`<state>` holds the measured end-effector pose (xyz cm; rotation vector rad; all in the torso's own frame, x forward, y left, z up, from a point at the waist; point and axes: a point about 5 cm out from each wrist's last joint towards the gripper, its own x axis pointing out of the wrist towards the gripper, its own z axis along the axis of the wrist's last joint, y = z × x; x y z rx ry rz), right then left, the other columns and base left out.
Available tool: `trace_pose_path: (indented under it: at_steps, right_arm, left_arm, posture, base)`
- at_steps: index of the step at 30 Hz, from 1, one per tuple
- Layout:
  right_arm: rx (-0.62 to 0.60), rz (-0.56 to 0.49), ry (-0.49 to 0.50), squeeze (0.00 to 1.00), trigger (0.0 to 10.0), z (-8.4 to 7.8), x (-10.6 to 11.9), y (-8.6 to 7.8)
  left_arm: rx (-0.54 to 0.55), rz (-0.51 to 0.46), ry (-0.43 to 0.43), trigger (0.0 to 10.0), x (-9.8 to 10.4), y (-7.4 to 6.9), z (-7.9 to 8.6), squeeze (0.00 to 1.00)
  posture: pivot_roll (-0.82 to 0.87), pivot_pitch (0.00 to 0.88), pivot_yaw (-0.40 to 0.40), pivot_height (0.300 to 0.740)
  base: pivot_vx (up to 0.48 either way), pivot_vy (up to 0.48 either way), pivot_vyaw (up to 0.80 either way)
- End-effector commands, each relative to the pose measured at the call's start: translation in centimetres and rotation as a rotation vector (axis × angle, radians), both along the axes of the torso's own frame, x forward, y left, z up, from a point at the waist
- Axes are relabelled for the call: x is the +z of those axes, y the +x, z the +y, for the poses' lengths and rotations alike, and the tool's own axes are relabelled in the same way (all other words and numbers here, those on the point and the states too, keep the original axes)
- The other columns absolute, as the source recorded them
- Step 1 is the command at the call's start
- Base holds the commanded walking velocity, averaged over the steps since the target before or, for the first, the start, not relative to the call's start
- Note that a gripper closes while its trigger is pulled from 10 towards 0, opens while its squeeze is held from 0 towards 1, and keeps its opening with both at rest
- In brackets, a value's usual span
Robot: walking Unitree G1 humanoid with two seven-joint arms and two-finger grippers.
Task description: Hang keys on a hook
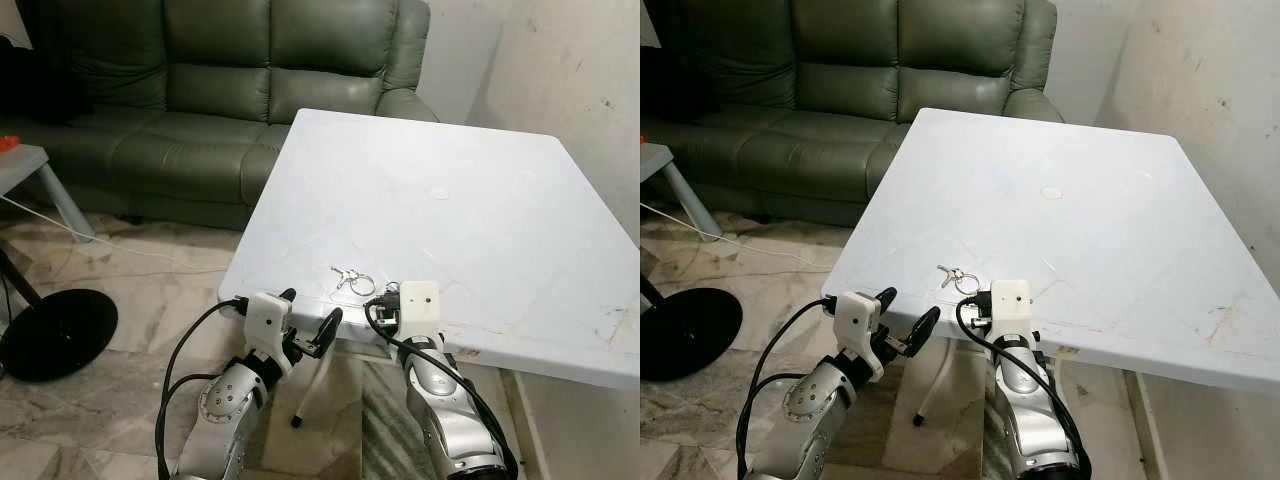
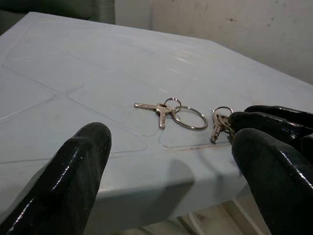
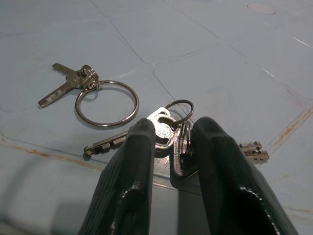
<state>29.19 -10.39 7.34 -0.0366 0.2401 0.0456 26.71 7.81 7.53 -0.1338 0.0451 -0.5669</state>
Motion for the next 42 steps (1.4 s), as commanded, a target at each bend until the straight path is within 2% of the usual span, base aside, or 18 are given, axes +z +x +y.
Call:
trace_pose_path:
  at_steps: [1, 24, 27, 28, 29, 30, 31, 34, 35, 37, 38, 42]
  right_arm:
    - [-0.013, 0.002, 0.004, 0.0, 0.0, 0.1, 0.0, 0.2]
    - [-0.031, -0.002, 0.014, 0.0, 0.0, 0.0, 0.0, 0.4]
    - [-0.063, -0.041, 0.005, 0.0, 0.0, -0.6, 0.4, 0.7]
    - [-0.061, -0.07, 0.021, 0.0, 2.7, -0.7, 0.7, 0.7]
    - [-0.059, -0.091, 0.032, 0.0, 9.3, -0.8, 0.9, 0.7]
    - [-0.059, -0.091, 0.032, 0.0, 9.3, -0.8, 0.9, 0.7]
    - [-0.05, -0.103, 0.051, 0.0, 10.0, -0.9, 1.1, 0.8]
    - [-0.013, -0.167, 0.137, 0.0, 10.0, -1.3, 2.0, 0.9]
    - [-0.013, -0.167, 0.137, 0.0, 10.0, -1.3, 2.0, 0.9]
    - [0.021, -0.267, 0.195, 0.0, 10.0, -1.7, 3.2, 0.7]
    - [0.082, -0.373, 0.242, 0.0, 10.0, -1.8, 4.4, 0.3]
    - [0.085, -0.439, 0.262, 0.0, 10.0, -2.3, 5.2, -0.1]
  left_arm:
    - [-0.005, -0.002, 0.002, 10.0, 0.2, -0.1, -0.1, 0.0]
    - [0.0, -0.007, 0.001, 10.0, 0.4, 0.0, -0.2, 0.0]
    - [0.007, -0.012, 0.002, 10.0, 0.4, 0.1, -0.2, 0.0]
    - [0.009, -0.012, 0.001, 10.0, 0.4, 0.1, -0.2, 0.0]
    - [0.01, -0.012, 0.001, 10.0, 0.4, 0.1, -0.2, 0.0]
    - [0.01, -0.012, 0.001, 10.0, 0.4, 0.1, -0.2, 0.0]
    - [0.013, -0.011, -0.001, 10.0, 0.4, 0.2, -0.1, 0.0]
    - [0.018, -0.012, -0.004, 10.0, 0.5, 0.3, -0.1, 0.0]
    - [0.018, -0.012, -0.004, 10.0, 0.5, 0.3, -0.1, 0.0]
    - [0.025, -0.015, -0.008, 10.0, 0.6, 0.5, 0.0, 0.0]
    - [0.036, -0.021, -0.021, 10.0, 0.9, 0.7, 0.1, 0.0]
    - [0.068, -0.036, -0.061, 10.0, 1.7, 1.4, 0.7, 0.0]
  posture:
    - [0.0, 0.019, -0.066, 0.74]
    - [0.0, 0.018, -0.066, 0.74]
    - [0.0, 0.018, -0.066, 0.74]
    - [0.0, 0.016, -0.068, 0.74]
    - [0.0, 0.016, -0.068, 0.74]
    - [0.0, 0.016, -0.068, 0.74]
    - [0.0, 0.015, -0.068, 0.74]
    - [0.0, 0.01, -0.069, 0.74]
    - [0.0, 0.01, -0.069, 0.74]
    - [0.0, 0.01, -0.069, 0.74]
    - [0.0, 0.005, -0.069, 0.74]
    - [0.0, 0.0, -0.07, 0.74]
  base:
    - [0.0, 0.0, 0.0]
    - [0.0, 0.0, 0.0]
    - [0.0, 0.0, 0.0]
    - [0.0, 0.0, 0.0]
    - [0.0, 0.0, 0.0]
    - [0.0, 0.0, 0.0]
    - [0.0, 0.0, 0.0]
    - [0.0, 0.0, 0.0]
    - [0.0, 0.0, 0.0]
    - [0.0, 0.0, 0.0]
    - [0.0, 0.0, 0.0]
    - [0.0, 0.0, 0.0]
